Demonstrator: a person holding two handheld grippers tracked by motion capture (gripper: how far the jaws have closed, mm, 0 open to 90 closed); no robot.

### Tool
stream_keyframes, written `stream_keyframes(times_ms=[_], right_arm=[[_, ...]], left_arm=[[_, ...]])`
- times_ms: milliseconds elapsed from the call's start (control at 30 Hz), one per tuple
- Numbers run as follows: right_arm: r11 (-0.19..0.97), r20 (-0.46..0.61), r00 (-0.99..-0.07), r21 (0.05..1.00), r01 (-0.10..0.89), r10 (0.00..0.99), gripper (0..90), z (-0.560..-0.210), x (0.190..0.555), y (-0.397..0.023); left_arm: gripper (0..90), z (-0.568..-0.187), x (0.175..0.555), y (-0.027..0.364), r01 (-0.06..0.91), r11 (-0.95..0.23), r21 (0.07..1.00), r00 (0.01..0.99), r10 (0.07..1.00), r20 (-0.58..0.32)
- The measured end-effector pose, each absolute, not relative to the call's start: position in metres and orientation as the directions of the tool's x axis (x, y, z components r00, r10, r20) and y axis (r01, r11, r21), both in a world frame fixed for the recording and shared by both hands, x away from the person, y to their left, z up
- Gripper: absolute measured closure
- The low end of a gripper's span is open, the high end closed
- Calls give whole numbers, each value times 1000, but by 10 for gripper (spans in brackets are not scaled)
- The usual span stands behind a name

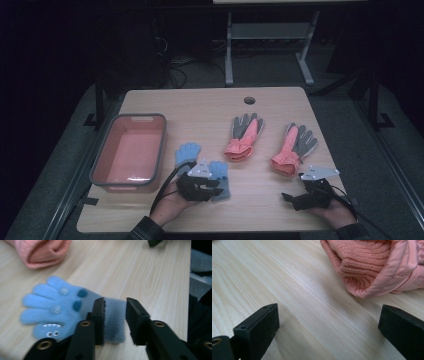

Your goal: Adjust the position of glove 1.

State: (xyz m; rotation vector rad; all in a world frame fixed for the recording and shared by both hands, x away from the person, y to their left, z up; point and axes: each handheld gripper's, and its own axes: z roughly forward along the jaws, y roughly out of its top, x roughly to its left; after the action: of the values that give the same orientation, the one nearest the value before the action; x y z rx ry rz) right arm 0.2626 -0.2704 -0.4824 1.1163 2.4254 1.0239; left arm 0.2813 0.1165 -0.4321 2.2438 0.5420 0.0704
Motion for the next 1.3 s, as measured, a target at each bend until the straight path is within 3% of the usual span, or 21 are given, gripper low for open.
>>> stream_keyframes(times_ms=[133, 233, 633, 933, 1300], right_arm=[[450, 37, -662, 704, 549, 749, 29, -482, 263, -270], [450, 38, -662, 704, 549, 749, 30, -482, 263, -270], [450, 38, -662, 705, 549, 748, 30, -482, 263, -270], [450, 38, -662, 705, 548, 748, 29, -483, 263, -270], [450, 37, -662, 705, 548, 748, 29, -482, 263, -270]], left_arm=[[836, -426, 289, 123, 374, -569, 733, 887, 449, -103], [893, -424, 309, 127, 414, -550, 725, 847, 525, -86], [896, -452, 340, 113, 469, -625, 624, 810, 586, -22], [896, -456, 340, 103, 437, -658, 613, 840, 542, -17], [896, -457, 335, 61, 370, -691, 621, 887, 462, -14]])
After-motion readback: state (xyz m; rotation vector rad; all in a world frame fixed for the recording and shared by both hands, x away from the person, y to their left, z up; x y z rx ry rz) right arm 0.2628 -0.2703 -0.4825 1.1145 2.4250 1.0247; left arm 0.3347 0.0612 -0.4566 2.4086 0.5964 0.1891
